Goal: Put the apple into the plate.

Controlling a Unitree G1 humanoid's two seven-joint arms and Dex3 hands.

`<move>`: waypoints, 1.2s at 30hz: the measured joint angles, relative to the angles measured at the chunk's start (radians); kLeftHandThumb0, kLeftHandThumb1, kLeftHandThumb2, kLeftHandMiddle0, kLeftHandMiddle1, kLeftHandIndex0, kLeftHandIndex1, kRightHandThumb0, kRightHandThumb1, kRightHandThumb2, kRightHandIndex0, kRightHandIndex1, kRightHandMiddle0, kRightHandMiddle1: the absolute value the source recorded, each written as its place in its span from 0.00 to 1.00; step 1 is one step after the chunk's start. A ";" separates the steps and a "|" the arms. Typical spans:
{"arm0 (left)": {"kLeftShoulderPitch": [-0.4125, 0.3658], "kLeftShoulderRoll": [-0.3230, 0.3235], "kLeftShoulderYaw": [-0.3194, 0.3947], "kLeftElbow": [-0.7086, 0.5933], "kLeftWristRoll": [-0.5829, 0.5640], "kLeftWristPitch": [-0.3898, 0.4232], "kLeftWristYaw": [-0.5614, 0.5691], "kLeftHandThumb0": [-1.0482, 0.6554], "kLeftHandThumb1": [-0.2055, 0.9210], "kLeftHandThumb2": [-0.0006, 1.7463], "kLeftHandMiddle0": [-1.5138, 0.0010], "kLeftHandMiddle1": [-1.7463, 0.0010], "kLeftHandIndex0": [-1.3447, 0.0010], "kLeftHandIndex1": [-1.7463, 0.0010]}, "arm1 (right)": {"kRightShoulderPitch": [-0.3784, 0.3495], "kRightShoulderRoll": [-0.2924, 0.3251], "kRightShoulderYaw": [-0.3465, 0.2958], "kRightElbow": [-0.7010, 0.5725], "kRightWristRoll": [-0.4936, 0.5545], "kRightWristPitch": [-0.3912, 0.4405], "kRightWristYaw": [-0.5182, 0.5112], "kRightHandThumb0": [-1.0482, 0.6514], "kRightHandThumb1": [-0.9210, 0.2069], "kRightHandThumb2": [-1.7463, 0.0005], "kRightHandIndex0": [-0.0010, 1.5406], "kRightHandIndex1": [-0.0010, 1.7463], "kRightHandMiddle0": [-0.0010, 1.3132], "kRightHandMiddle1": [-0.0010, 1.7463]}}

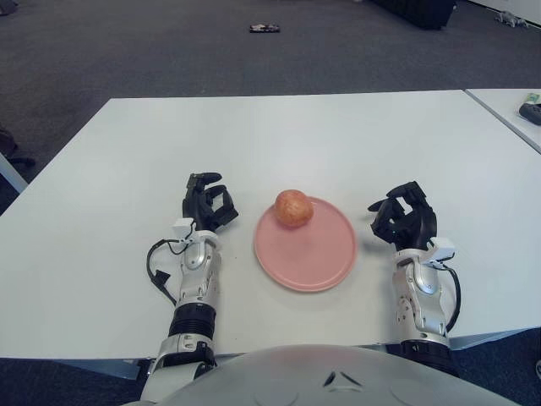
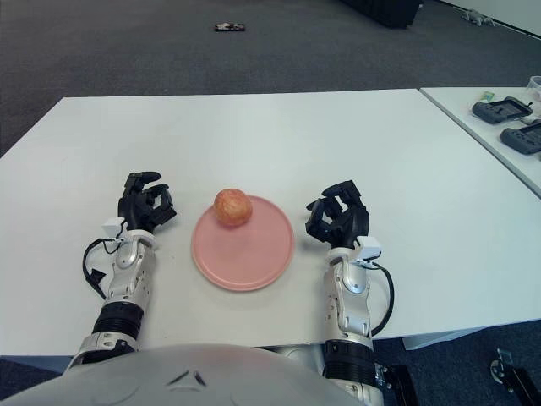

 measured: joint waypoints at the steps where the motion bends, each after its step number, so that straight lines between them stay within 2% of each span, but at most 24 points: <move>1: 0.002 0.000 -0.003 -0.001 0.005 0.000 0.000 0.61 0.27 0.91 0.49 0.00 0.59 0.00 | 0.000 0.000 0.000 0.000 0.000 0.000 0.000 0.61 0.62 0.23 0.47 0.85 0.41 1.00; 11: 0.019 0.009 -0.030 -0.009 0.037 0.004 -0.032 0.61 0.23 0.94 0.46 0.00 0.57 0.00 | -0.001 0.000 0.000 0.002 -0.001 0.000 0.000 0.61 0.61 0.24 0.47 0.84 0.41 1.00; 16: 0.027 0.012 -0.040 -0.012 0.047 0.002 -0.042 0.61 0.22 0.94 0.46 0.00 0.56 0.00 | -0.005 0.000 0.000 0.010 0.002 0.000 0.002 0.61 0.57 0.27 0.46 0.83 0.39 1.00; 25: 0.046 0.008 -0.047 -0.028 0.058 -0.008 -0.042 0.61 0.30 0.88 0.51 0.00 0.62 0.00 | -0.017 -0.002 0.001 0.052 0.001 0.044 0.000 0.61 0.48 0.34 0.42 0.83 0.33 1.00; 36: 0.073 0.005 -0.047 -0.060 0.064 -0.008 -0.035 0.61 0.40 0.81 0.56 0.01 0.68 0.00 | -0.048 -0.049 0.038 0.114 -0.081 0.072 0.002 0.61 0.38 0.43 0.40 0.79 0.29 1.00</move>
